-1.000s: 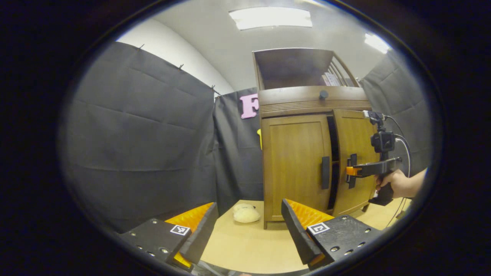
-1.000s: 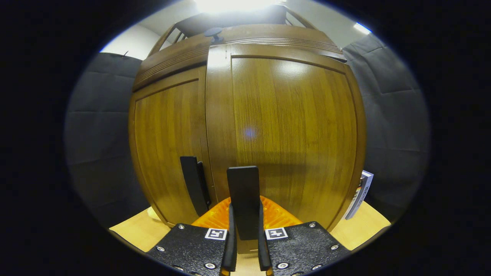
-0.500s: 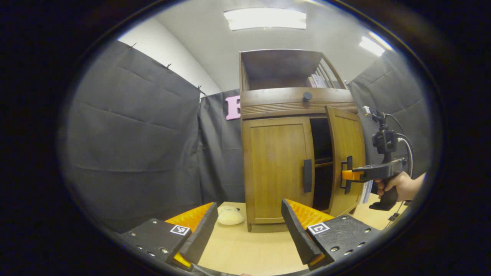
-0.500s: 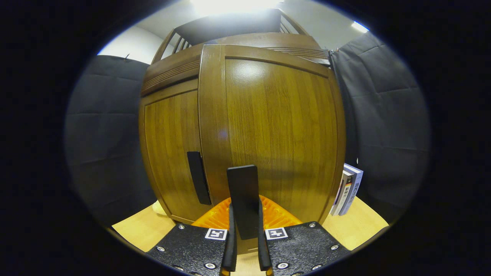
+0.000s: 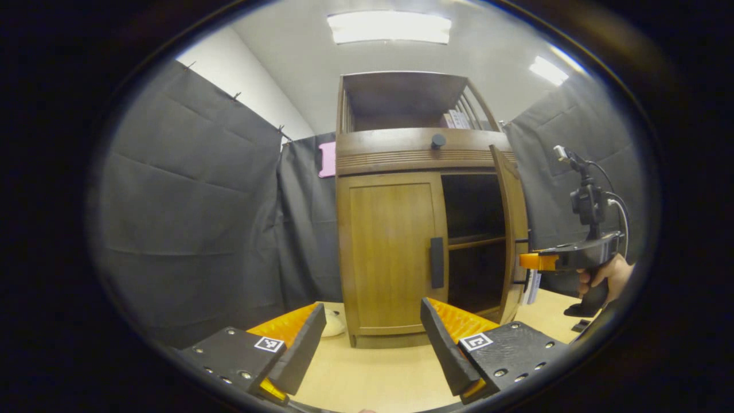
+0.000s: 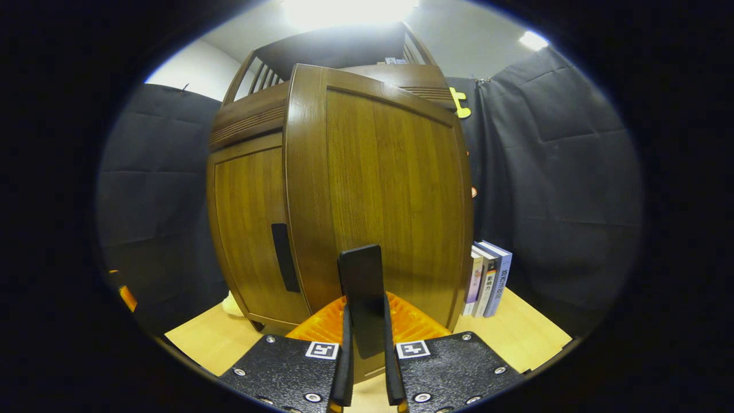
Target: Open the right door of the double-door shoe cabinet with the right hand, and open the left door with the left hand.
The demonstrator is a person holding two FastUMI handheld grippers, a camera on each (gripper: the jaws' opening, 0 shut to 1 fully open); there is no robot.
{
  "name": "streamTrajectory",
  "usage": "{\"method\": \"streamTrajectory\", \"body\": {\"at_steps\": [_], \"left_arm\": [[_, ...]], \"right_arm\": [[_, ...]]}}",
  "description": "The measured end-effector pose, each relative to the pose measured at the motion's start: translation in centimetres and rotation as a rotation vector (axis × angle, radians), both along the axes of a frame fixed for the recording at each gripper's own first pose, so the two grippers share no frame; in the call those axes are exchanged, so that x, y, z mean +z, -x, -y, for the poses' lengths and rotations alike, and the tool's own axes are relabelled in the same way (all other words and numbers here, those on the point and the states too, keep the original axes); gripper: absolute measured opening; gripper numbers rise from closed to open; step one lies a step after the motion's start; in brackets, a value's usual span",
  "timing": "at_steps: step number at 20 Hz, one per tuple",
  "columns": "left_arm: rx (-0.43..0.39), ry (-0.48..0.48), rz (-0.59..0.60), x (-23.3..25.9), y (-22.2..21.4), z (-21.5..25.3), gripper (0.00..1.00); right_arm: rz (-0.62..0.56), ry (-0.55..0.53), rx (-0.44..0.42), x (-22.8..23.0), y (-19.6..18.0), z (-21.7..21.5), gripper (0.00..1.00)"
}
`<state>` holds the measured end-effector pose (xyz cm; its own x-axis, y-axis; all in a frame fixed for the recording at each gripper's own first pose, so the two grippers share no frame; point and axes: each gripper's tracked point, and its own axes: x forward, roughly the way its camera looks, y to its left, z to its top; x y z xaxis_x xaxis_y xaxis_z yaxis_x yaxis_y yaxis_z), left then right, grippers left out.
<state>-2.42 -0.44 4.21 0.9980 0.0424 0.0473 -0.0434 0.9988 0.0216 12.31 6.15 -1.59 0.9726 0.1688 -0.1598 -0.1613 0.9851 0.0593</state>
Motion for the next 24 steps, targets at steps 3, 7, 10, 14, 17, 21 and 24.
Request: {"method": "streamTrajectory", "body": {"at_steps": [3,7,10,14,17,21,24], "left_arm": [[-0.033,0.003,0.000,0.3,0.3,0.5,0.94],[-0.084,0.003,-0.003,0.4,0.7,0.9,0.94],[-0.116,0.007,0.001,0.6,0.8,1.1,0.94],[-0.157,0.013,-0.005,0.6,0.5,1.4,0.94],[-0.182,0.012,0.003,0.7,0.5,1.6,1.00],[-0.213,0.005,0.007,0.7,0.2,1.9,0.95],[-0.232,0.000,0.004,0.3,-0.2,2.3,1.00]], "right_arm": [[-0.005,-0.009,-0.019,0.2,1.2,1.5,0.22],[-0.001,0.011,-0.052,-0.2,2.1,4.0,0.22],[-0.004,0.015,-0.073,-0.1,2.9,5.9,0.22],[-0.004,0.020,-0.131,-0.2,3.7,9.0,0.21],[-0.002,0.033,-0.184,-0.3,4.2,11.3,0.22],[-0.001,0.010,-0.252,0.0,4.8,14.4,0.13],[0.006,0.006,-0.315,0.2,5.7,17.4,0.05]]}}
